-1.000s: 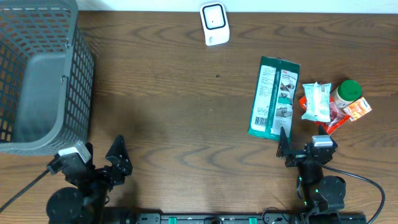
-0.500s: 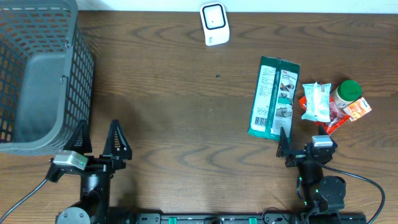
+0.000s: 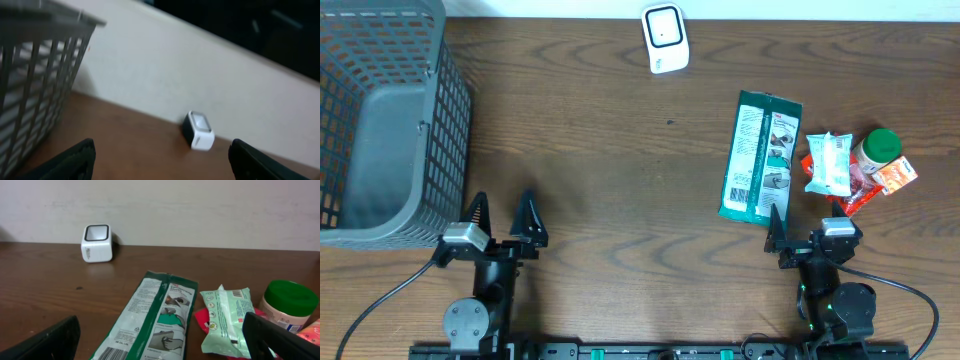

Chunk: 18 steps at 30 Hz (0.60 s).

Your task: Scan the item barcode

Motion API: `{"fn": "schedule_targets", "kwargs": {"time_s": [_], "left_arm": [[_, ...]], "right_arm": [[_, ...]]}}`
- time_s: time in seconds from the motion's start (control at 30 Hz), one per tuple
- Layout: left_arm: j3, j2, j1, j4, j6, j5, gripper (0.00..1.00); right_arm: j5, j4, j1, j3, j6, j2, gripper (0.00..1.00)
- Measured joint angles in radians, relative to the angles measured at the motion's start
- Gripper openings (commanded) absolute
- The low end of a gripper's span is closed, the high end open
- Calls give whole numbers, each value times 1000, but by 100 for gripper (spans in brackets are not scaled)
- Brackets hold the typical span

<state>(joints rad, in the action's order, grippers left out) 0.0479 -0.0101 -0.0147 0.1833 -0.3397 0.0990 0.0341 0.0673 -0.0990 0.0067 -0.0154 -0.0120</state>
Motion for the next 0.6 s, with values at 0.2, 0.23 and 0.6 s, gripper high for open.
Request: {"fn": "schedule_targets", "kwargs": {"time_s": [0.2, 0.23, 0.6], "left_arm": [[-42, 0, 0, -178, 0, 0, 86], [-41, -1, 0, -180, 1, -1, 86], [-36, 0, -2, -198, 220, -4, 86]], "right_arm": [[0, 0, 0, 0, 0, 0, 99], [0, -1, 0, 0, 0, 0, 99], [0, 0, 0, 0, 0, 0, 99]]}}
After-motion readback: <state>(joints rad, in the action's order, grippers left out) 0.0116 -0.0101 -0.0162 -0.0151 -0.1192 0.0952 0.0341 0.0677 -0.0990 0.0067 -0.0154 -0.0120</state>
